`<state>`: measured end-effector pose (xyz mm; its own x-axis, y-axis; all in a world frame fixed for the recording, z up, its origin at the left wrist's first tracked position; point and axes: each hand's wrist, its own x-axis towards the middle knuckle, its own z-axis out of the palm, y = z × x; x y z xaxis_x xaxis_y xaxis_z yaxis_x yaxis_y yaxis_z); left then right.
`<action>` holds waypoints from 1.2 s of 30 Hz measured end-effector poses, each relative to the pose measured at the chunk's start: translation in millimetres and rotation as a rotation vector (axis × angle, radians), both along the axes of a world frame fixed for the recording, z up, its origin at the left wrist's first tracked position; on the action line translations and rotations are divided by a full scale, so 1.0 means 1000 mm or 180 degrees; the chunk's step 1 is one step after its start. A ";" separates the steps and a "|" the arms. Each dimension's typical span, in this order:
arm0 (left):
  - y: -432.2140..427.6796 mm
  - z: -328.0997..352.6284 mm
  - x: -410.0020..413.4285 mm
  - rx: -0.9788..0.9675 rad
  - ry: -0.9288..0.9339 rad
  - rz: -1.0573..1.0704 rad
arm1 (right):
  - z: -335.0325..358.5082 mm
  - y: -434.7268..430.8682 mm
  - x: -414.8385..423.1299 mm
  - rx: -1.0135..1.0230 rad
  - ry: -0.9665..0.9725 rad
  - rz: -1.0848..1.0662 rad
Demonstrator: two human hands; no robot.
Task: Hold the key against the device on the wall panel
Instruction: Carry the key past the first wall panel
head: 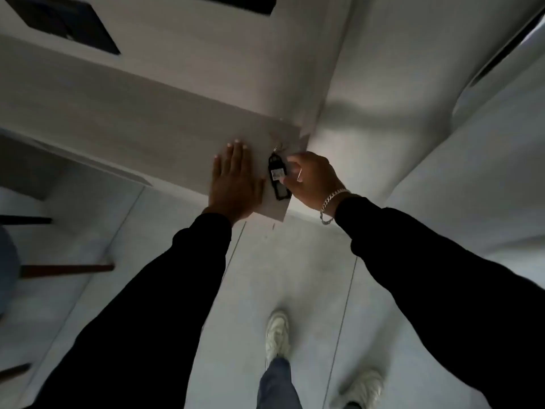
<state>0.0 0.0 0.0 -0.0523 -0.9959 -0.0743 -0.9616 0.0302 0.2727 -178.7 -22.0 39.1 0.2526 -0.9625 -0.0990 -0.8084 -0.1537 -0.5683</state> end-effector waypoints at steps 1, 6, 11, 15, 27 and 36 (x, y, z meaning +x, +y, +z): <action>0.000 -0.003 0.000 -0.0069 -0.0074 0.0027 | -0.003 -0.004 0.005 -0.0004 -0.0006 -0.0068; -0.001 -0.004 -0.003 -0.0063 -0.0199 0.0037 | -0.002 -0.013 0.020 0.0220 -0.0048 -0.0404; 0.009 -0.003 -0.007 -0.0056 -0.0268 -0.0110 | -0.002 -0.016 0.015 0.0467 -0.0226 -0.0771; 0.019 -0.003 -0.013 0.0002 -0.0283 -0.0214 | 0.007 -0.008 0.002 0.0857 -0.0661 -0.1011; 0.040 0.076 -0.066 -0.0309 0.0398 -0.0788 | 0.099 0.078 -0.093 0.1445 -0.2449 -0.1352; 0.074 0.162 -0.192 -0.1240 0.0852 -0.1578 | 0.174 0.174 -0.210 0.1028 -0.3124 -0.1591</action>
